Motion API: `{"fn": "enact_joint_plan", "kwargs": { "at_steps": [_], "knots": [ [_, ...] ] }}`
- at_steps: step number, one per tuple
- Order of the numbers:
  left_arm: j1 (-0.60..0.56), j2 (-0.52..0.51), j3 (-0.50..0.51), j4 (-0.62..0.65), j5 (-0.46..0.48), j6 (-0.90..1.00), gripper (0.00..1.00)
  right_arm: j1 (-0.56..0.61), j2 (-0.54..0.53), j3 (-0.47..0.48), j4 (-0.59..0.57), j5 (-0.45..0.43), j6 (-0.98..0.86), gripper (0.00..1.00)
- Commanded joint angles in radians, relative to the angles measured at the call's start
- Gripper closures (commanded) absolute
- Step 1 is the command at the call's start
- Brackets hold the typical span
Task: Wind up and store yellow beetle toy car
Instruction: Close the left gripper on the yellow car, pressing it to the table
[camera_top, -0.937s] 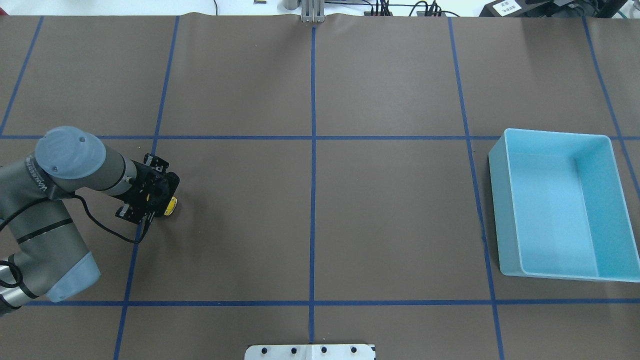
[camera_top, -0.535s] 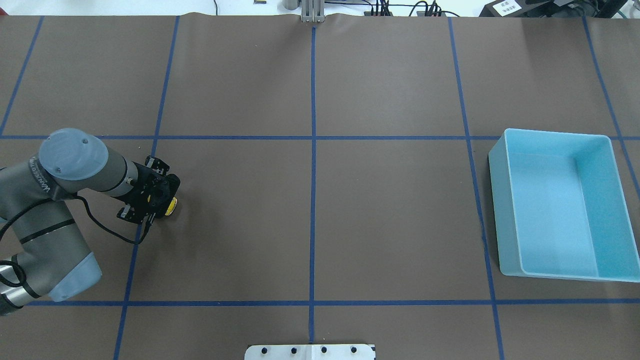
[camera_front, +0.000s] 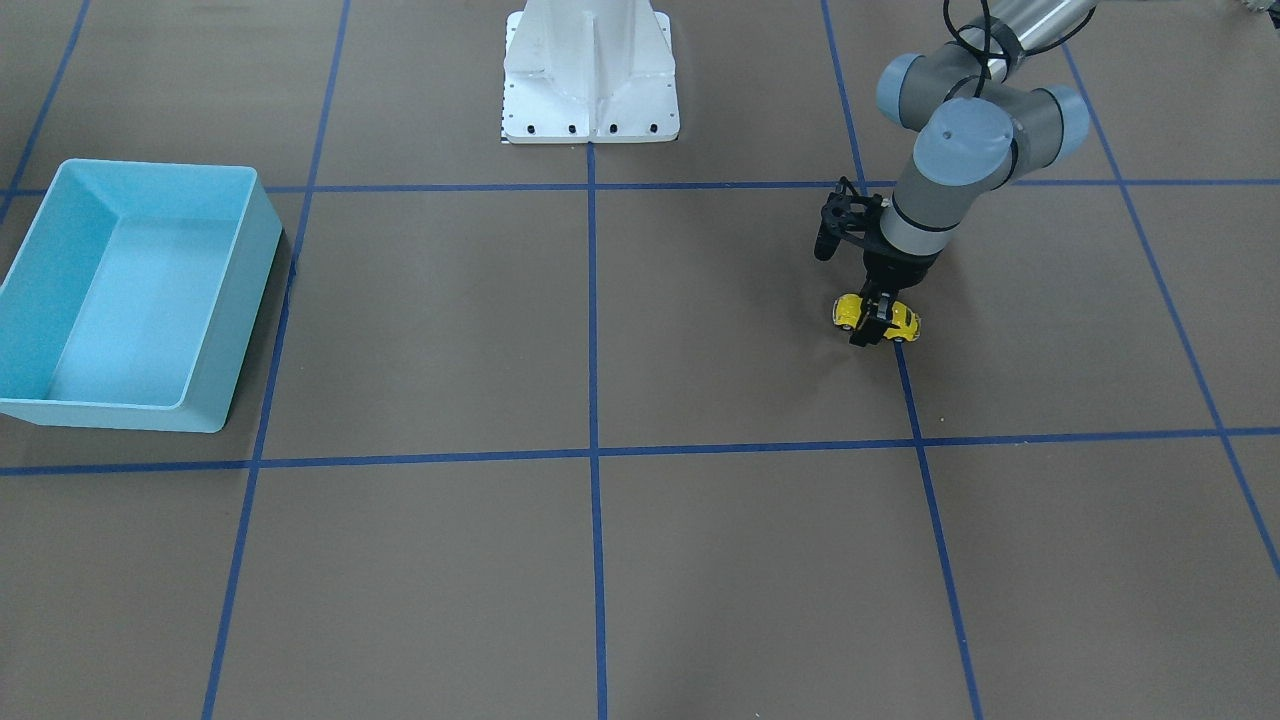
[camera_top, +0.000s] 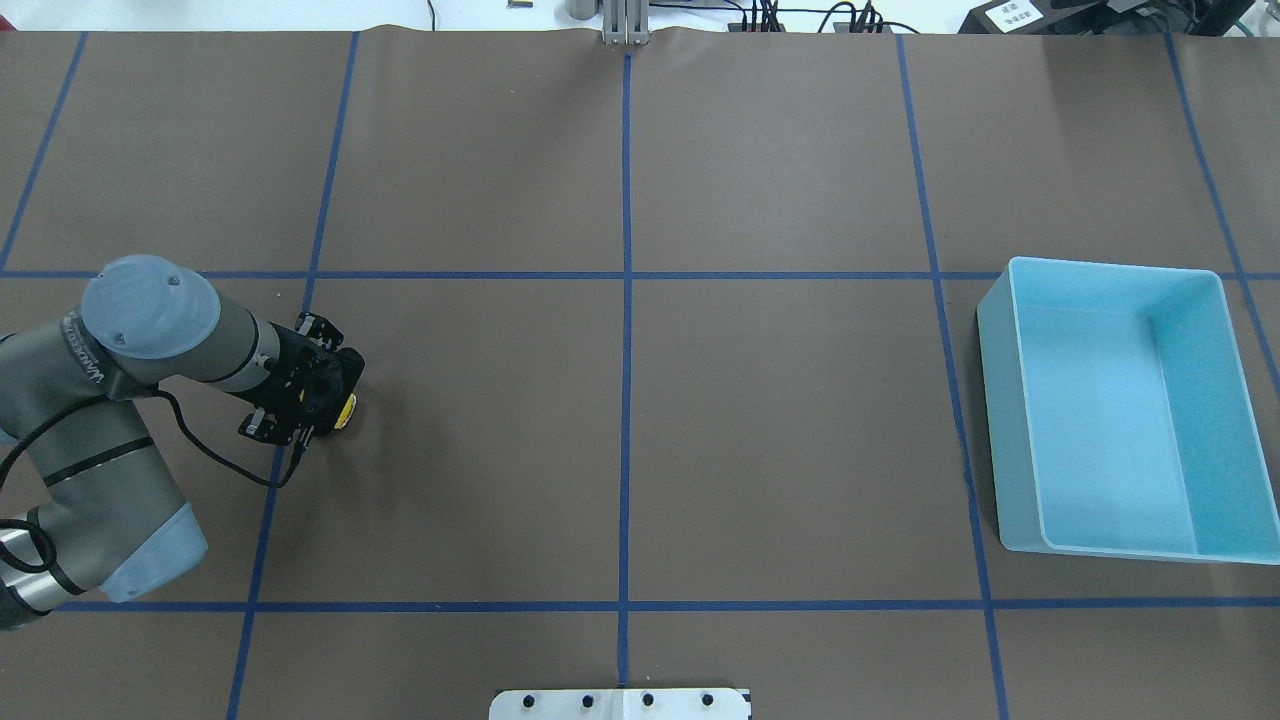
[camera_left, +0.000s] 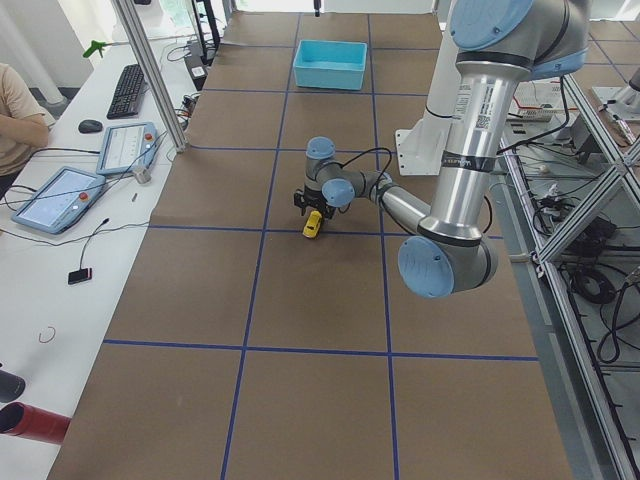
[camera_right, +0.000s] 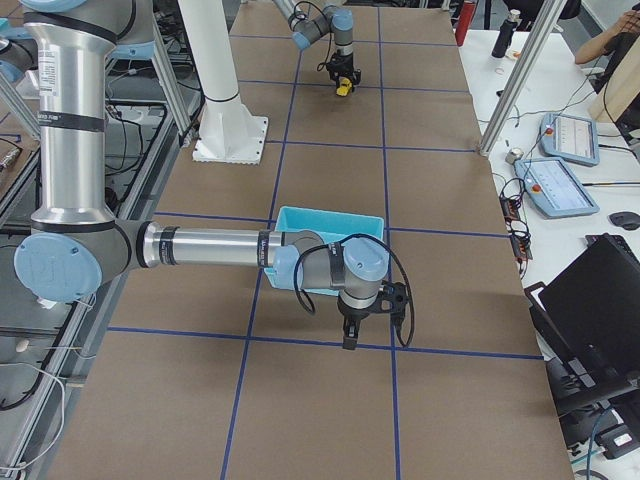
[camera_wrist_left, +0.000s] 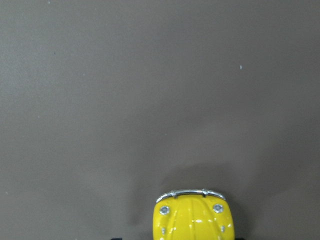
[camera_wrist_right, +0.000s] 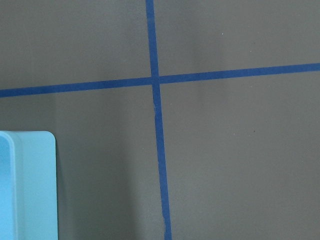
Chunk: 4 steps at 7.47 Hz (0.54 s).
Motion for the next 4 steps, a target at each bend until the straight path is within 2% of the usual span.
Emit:
{"fn": "enact_joint_plan", "kwargs": {
  "at_steps": [1,4],
  "knots": [
    [0.002,-0.001,0.004,0.002,-0.018,0.001,0.23,0.000,0.000,-0.001,0.001,0.001,0.002,0.00],
    [0.008,-0.001,0.015,0.002,-0.033,0.000,0.23,0.000,0.000,-0.001,0.001,-0.001,0.000,0.00]
  ]
}}
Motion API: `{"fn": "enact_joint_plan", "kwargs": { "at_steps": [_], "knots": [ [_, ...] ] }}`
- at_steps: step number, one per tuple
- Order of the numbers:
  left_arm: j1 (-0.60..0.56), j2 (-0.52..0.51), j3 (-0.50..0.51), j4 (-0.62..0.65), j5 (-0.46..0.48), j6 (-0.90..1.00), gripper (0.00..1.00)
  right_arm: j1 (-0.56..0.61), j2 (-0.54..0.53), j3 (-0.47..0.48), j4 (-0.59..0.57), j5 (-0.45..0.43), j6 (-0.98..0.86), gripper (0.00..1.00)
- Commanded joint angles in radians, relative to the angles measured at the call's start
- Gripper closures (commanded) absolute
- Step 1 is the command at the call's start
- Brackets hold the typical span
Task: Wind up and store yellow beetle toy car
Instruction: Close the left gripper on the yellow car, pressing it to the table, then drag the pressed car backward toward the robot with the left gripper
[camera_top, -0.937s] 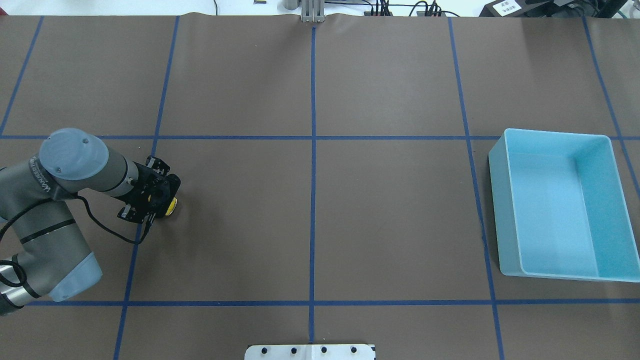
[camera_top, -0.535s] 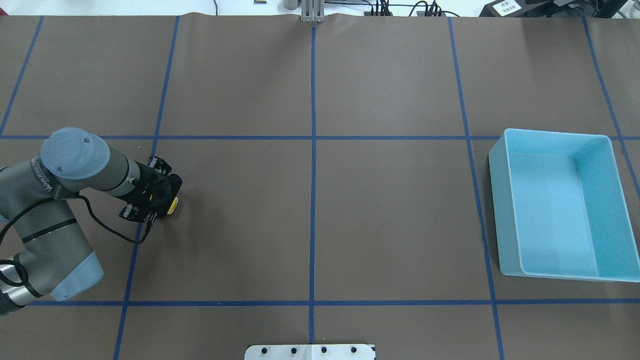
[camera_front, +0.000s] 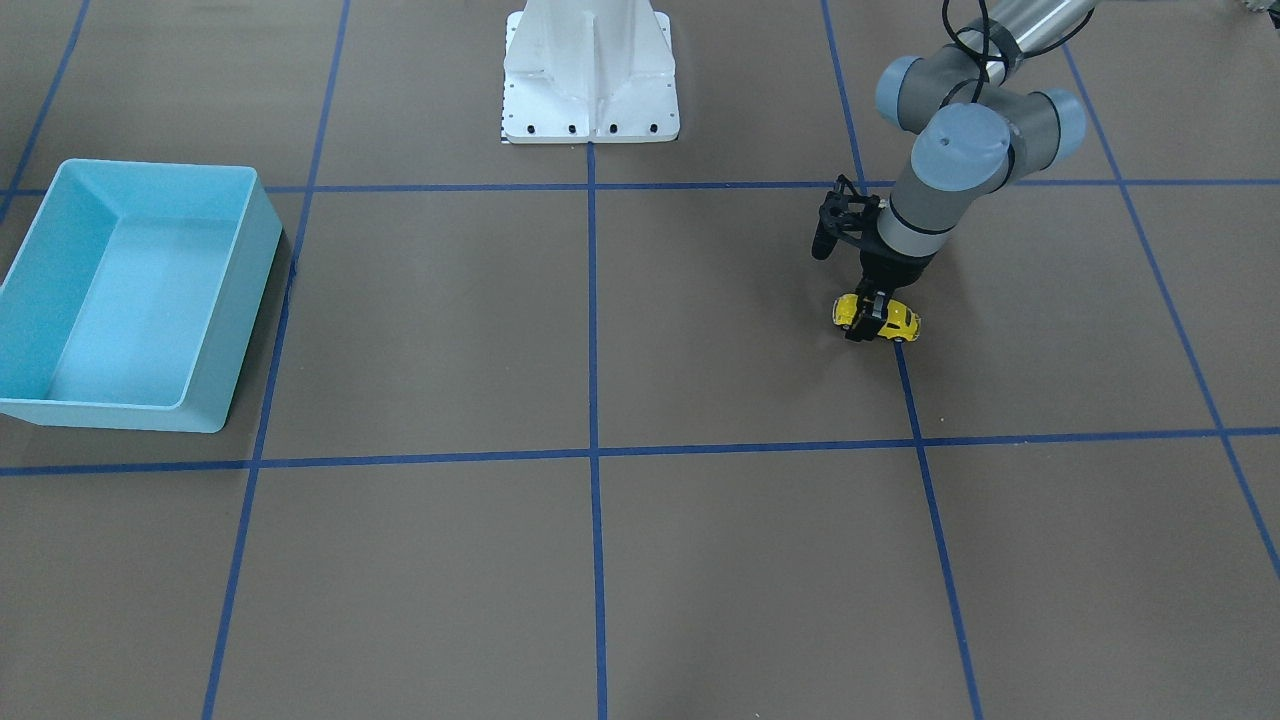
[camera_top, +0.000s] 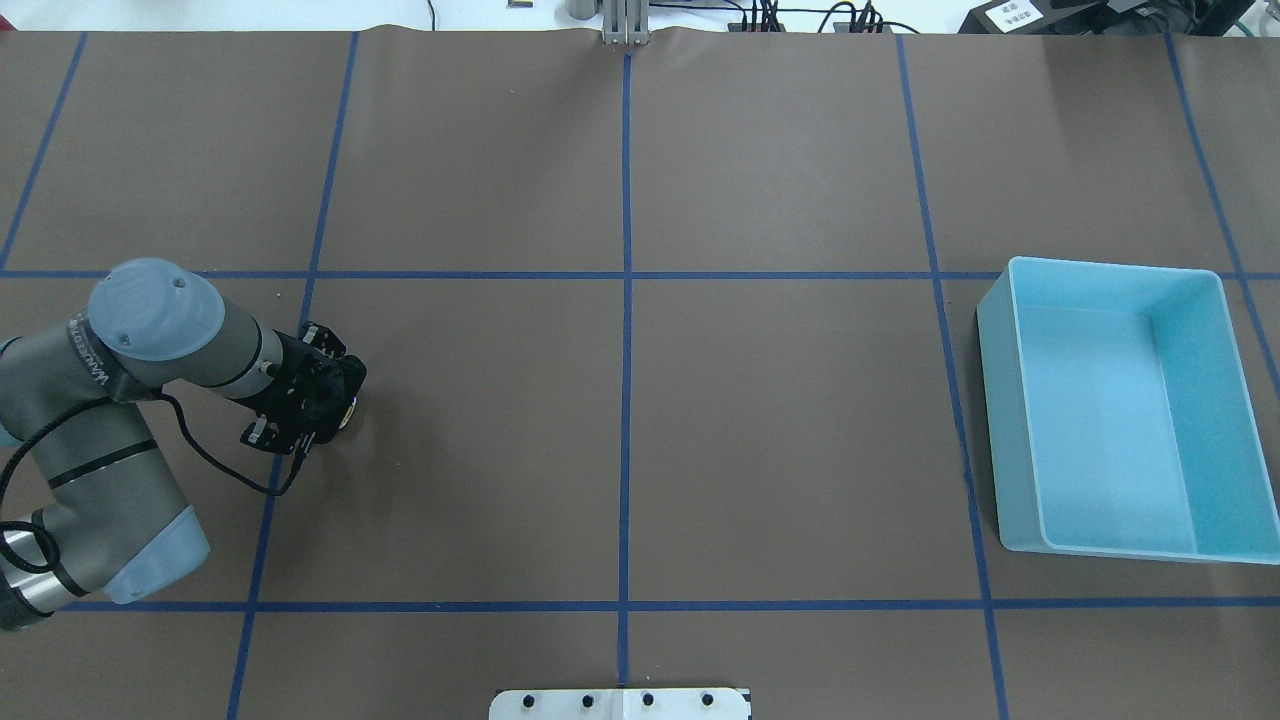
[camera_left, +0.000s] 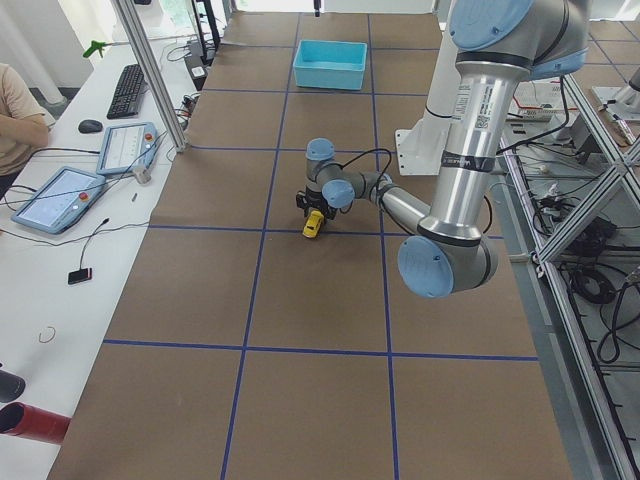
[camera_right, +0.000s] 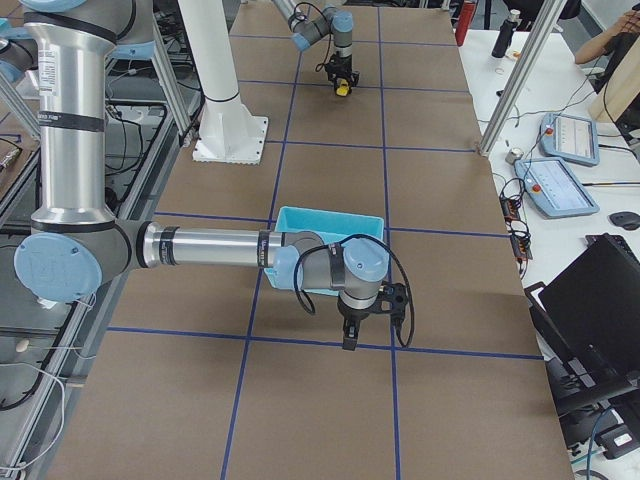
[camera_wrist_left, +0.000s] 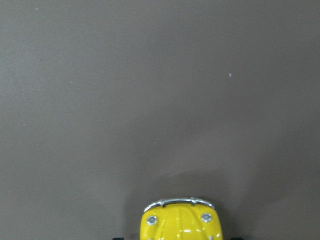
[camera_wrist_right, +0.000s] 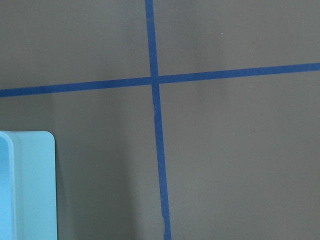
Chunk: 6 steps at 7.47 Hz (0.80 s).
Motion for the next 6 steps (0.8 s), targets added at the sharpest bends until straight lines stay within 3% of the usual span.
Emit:
{"fn": "enact_joint_plan", "kwargs": {
  "at_steps": [1,4,6],
  "knots": [
    [0.001,0.000,0.000,-0.001,-0.006,0.001,0.32,0.000,0.000,0.001,0.000,0.000,0.001,0.00],
    [0.001,-0.002,-0.009,-0.001,-0.006,0.014,0.86,-0.002,0.000,0.001,-0.001,0.000,0.001,0.00],
    [-0.005,0.001,-0.055,0.018,-0.005,-0.031,0.90,-0.002,0.000,0.001,0.000,0.000,0.001,0.00]
  ]
}}
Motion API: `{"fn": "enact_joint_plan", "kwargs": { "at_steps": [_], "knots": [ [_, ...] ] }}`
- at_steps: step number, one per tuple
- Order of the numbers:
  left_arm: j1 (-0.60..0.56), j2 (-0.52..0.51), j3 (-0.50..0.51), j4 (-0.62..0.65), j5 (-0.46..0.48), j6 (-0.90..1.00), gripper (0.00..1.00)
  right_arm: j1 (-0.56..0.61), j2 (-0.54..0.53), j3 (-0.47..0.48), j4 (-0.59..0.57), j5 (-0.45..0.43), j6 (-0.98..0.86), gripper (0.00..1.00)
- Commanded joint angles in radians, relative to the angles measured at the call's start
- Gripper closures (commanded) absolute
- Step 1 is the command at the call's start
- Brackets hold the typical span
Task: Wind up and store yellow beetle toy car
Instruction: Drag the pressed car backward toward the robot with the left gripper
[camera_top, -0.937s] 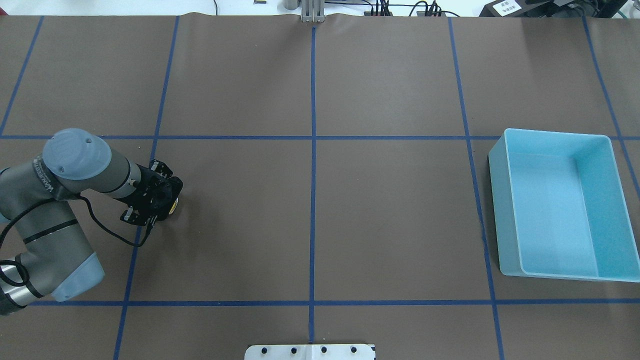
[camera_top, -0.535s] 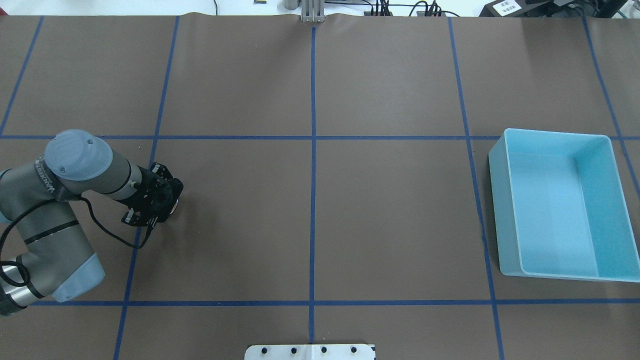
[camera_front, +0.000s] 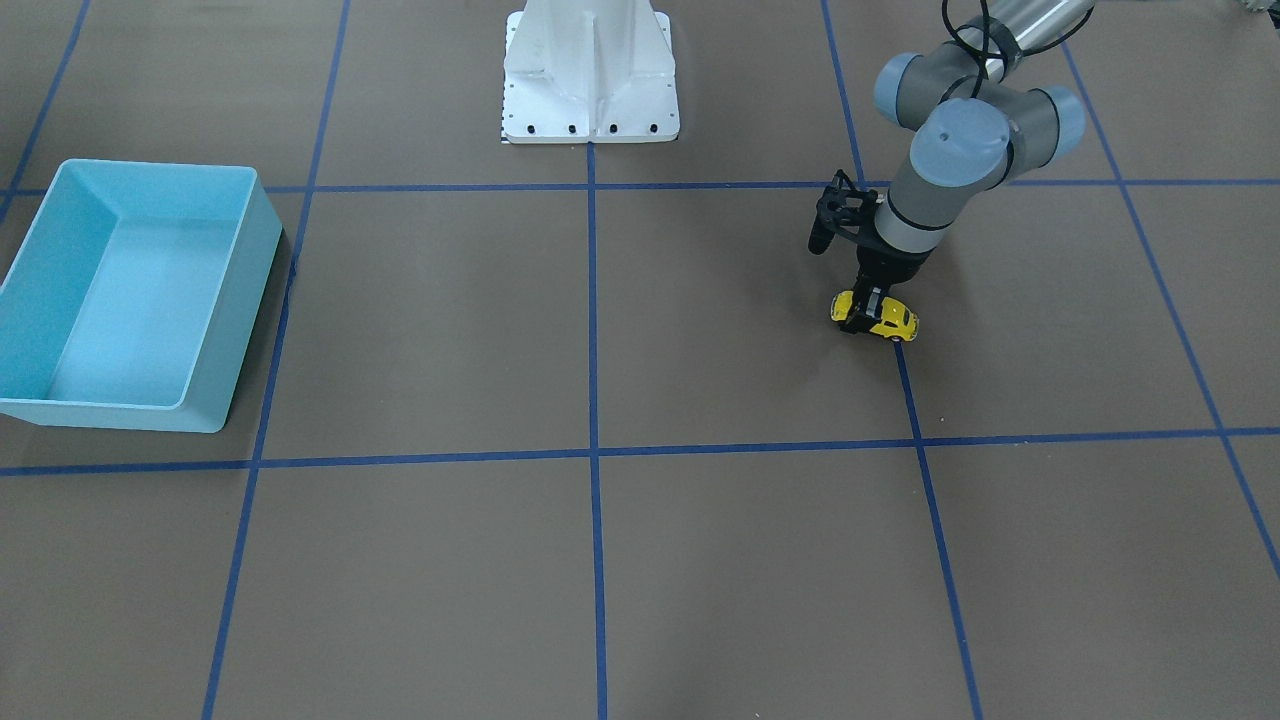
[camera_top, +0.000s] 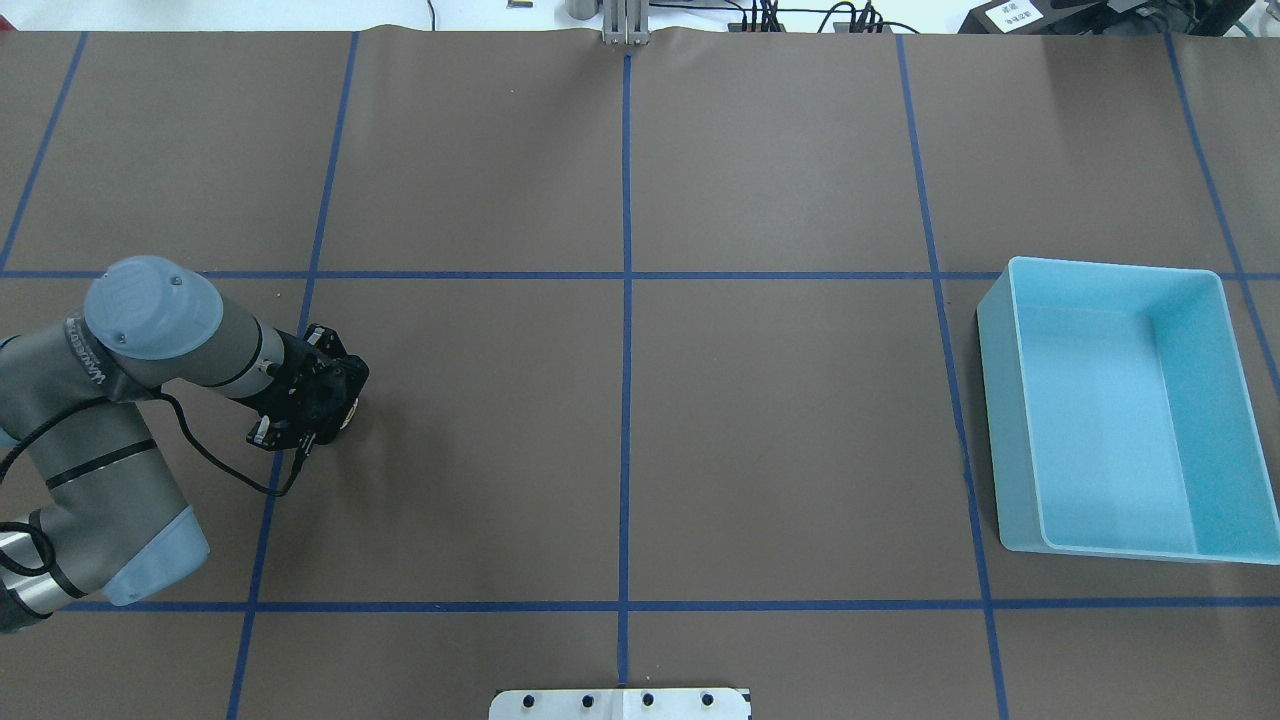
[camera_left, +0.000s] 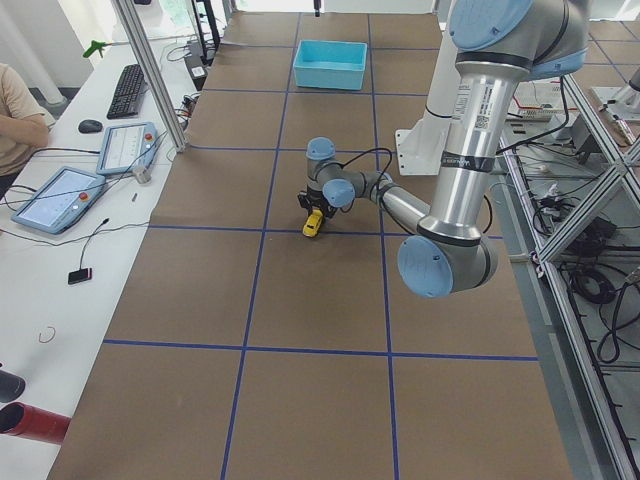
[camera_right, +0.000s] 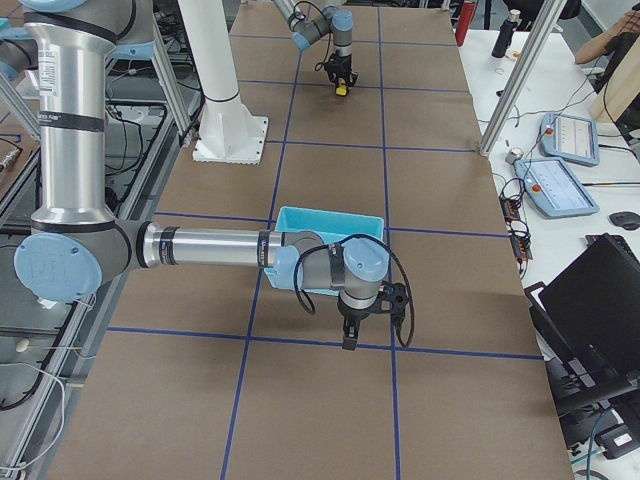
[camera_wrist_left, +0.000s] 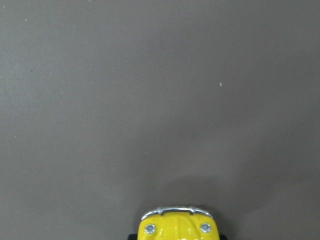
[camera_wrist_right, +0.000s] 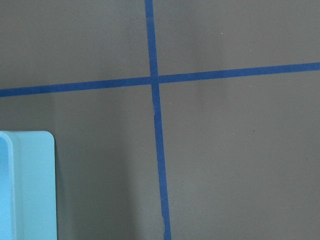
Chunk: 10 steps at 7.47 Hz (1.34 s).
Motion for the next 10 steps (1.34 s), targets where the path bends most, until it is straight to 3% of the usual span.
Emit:
{"fn": "enact_joint_plan", "kwargs": {
  "at_steps": [1,3,10],
  "knots": [
    [-0.003,0.002,-0.049,0.043,0.000,-0.163,0.90,0.001,0.000,0.000,0.000,-0.001,0.001,0.00],
    [-0.003,-0.001,-0.053,0.048,-0.022,-0.325,0.90,-0.001,0.000,0.000,-0.001,0.001,0.001,0.00],
    [0.003,-0.003,-0.033,0.006,-0.028,-0.319,0.98,-0.001,0.000,0.000,0.000,-0.001,-0.001,0.00]
  ]
}}
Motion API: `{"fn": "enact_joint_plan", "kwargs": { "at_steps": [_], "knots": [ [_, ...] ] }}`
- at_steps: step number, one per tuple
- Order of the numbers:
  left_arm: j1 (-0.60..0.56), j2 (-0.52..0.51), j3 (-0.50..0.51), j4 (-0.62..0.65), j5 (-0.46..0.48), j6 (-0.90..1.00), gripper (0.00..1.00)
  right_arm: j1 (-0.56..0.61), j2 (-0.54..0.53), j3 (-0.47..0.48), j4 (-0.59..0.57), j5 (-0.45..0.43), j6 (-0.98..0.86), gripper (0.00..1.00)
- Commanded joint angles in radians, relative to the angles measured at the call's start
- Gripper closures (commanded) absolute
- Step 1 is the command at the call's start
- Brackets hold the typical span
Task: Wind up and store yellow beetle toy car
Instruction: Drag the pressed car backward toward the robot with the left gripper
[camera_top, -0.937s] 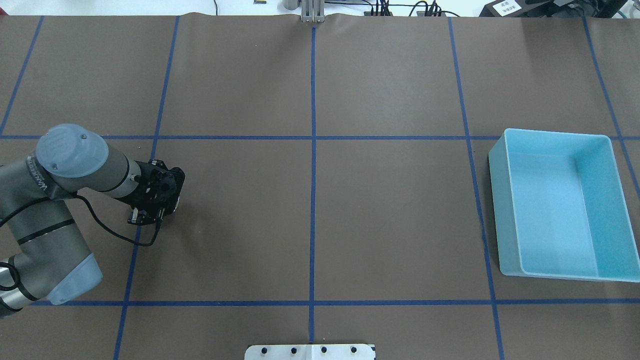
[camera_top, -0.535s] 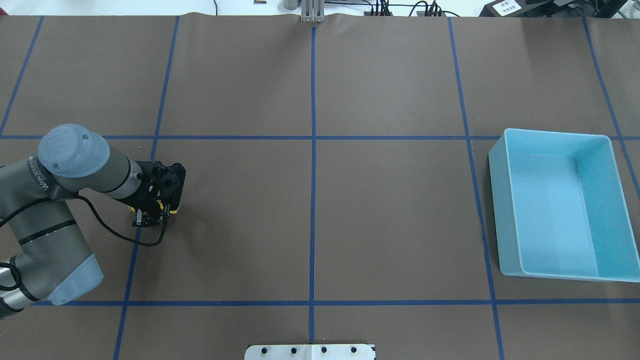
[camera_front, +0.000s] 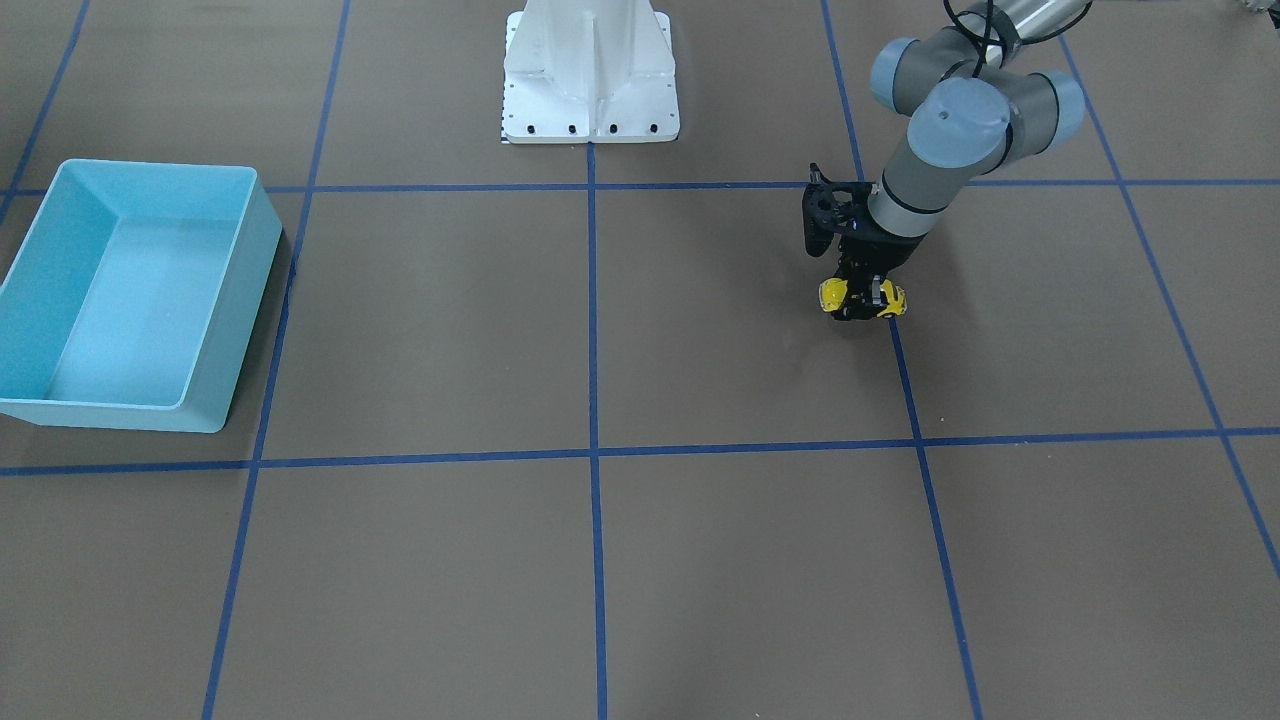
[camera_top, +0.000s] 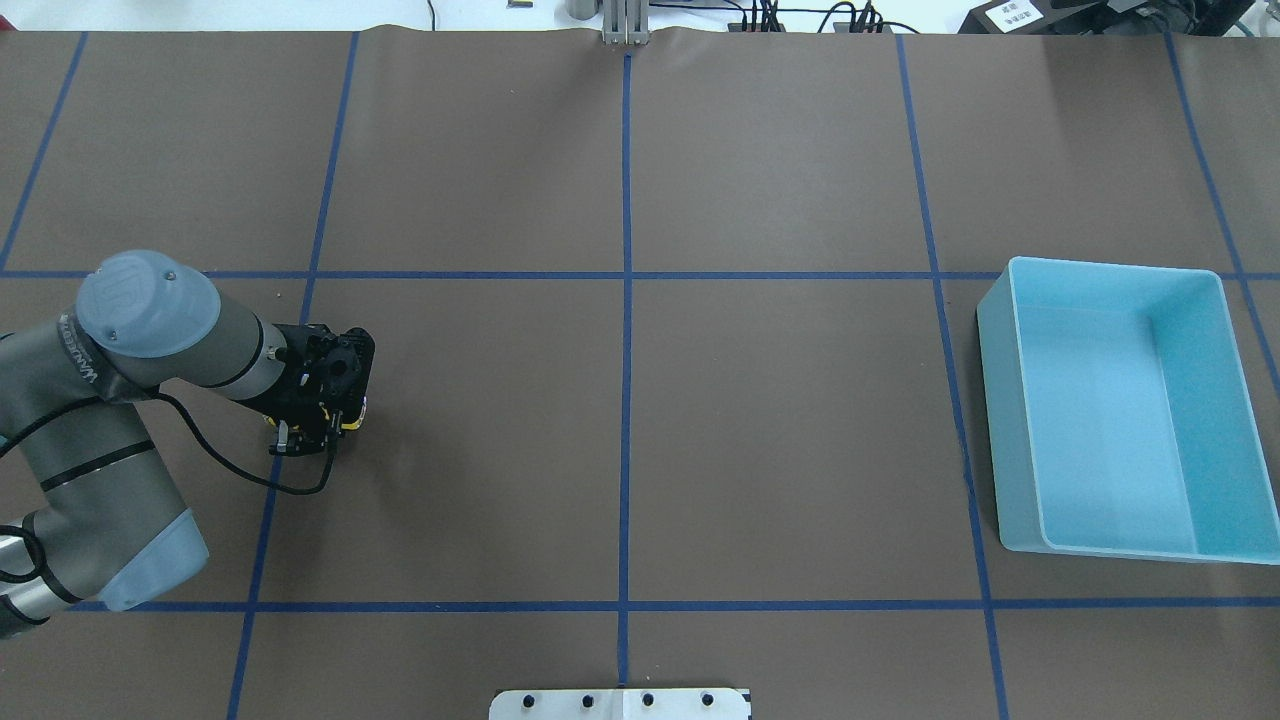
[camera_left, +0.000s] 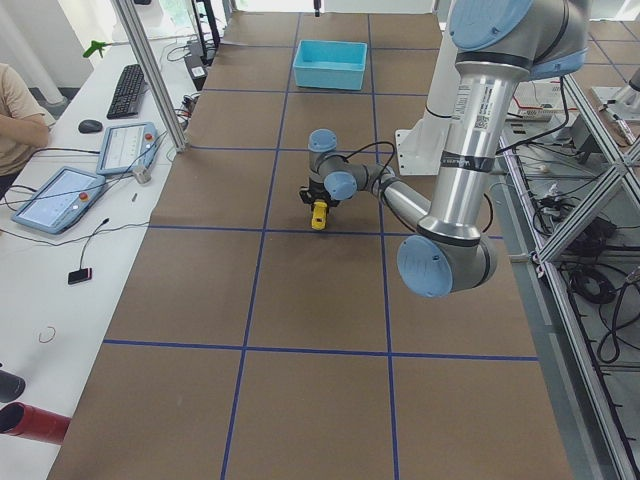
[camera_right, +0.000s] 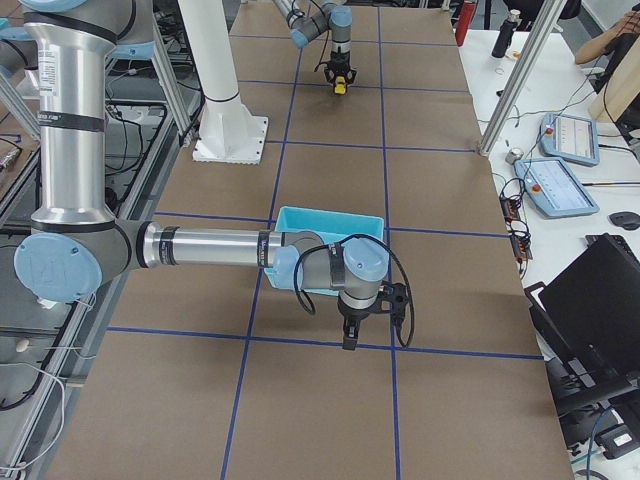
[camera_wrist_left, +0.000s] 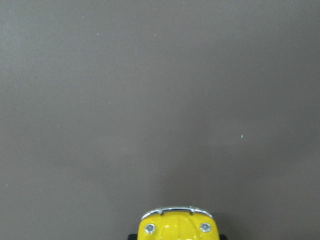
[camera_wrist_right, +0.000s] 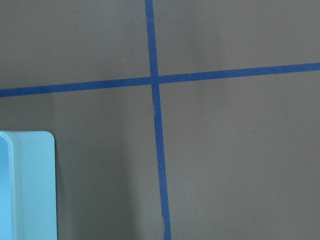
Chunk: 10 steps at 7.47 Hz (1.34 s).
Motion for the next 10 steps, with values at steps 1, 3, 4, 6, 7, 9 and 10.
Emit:
{"fn": "enact_joint_plan", "kwargs": {
  "at_steps": [1,3,4,6,7,9,10],
  "knots": [
    [0.001,0.000,0.010,-0.032,0.001,-0.011,0.98,0.000,0.000,0.000,0.000,0.000,-0.001,0.00],
    [0.001,0.000,0.028,-0.048,-0.002,-0.011,0.98,-0.001,0.000,0.000,0.000,0.000,0.001,0.00],
    [0.001,0.000,0.037,-0.075,-0.004,-0.013,0.98,0.000,0.000,0.000,0.000,0.000,0.001,0.00],
    [0.001,0.003,0.040,-0.082,-0.004,-0.009,0.98,-0.001,0.000,-0.001,0.000,0.000,-0.001,0.00],
    [0.001,0.003,0.047,-0.082,-0.004,-0.008,0.98,0.000,0.002,0.000,0.001,0.000,0.001,0.00],
    [0.001,0.009,0.047,-0.082,-0.005,-0.006,0.98,-0.001,0.000,0.000,0.000,0.000,0.001,0.00],
    [0.001,0.014,0.050,-0.082,-0.031,-0.006,0.98,-0.001,0.002,-0.001,0.000,0.000,0.001,0.00]
  ]
}}
